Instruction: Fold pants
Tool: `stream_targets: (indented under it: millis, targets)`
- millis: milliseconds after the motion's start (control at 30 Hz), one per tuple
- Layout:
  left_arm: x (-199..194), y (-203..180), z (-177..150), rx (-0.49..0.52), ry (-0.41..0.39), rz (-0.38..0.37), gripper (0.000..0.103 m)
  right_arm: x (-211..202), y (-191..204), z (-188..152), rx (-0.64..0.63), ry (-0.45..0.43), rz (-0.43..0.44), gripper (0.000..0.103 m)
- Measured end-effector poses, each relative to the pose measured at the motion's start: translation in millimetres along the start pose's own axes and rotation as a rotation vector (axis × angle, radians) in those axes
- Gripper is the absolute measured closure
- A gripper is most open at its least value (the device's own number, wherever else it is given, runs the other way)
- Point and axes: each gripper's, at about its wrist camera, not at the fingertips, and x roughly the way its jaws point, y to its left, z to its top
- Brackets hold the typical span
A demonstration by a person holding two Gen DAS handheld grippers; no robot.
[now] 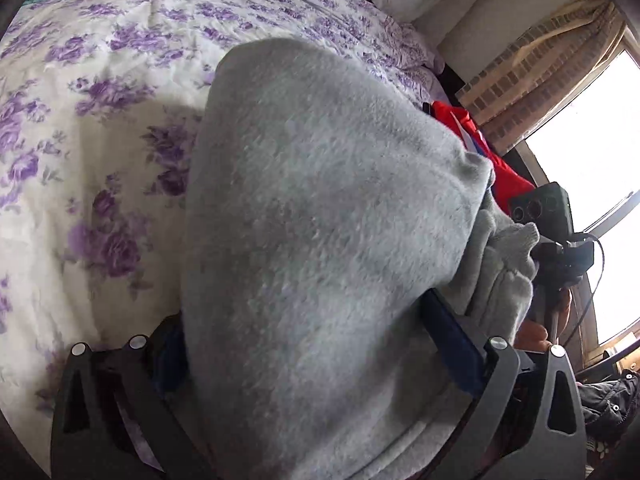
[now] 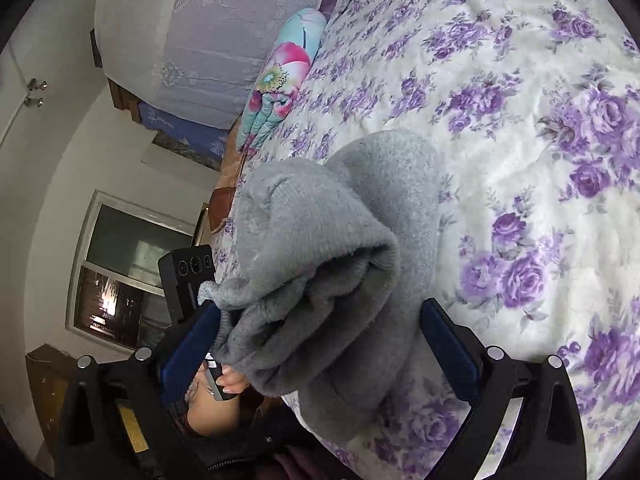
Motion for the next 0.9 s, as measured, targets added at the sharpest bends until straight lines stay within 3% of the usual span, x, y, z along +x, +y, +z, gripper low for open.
stream_targets:
  millis: [100,233,467,667,733,800,900]
  targets:
    - [-2,6,3,-0.056,0.015,-0.045,0.004,-17,8,-2,-0.013,0.009,0.023,0.003]
    - [-3,-4,-1,-0.007,0.018,-0.003,0.004,-42,0,-4,0.026,-0.03,0.072,0.003]
    - [-1,-15,-4,0.047,0.0,0.072,0.004,17,0,20,0.064,0.04,0.01,0.003]
    - [1,-13,-7,0.052,-0.02,0.064,0.004,22,-1,13,0.067,0.045,0.021,0.003]
    - [0,-14,-8,0.058,-0.032,0.051,0.004,17,1,6,0.027,0.001,0.028,0.012]
    - [-4,-19,-8,0.055,-0.062,0.037,0.009,8,15,2,-0.046,-0.047,0.016,0.029]
    - [-17,-29,-5,0.055,-0.105,0.013,0.017,-10,44,-2,-0.173,-0.099,-0.004,0.039]
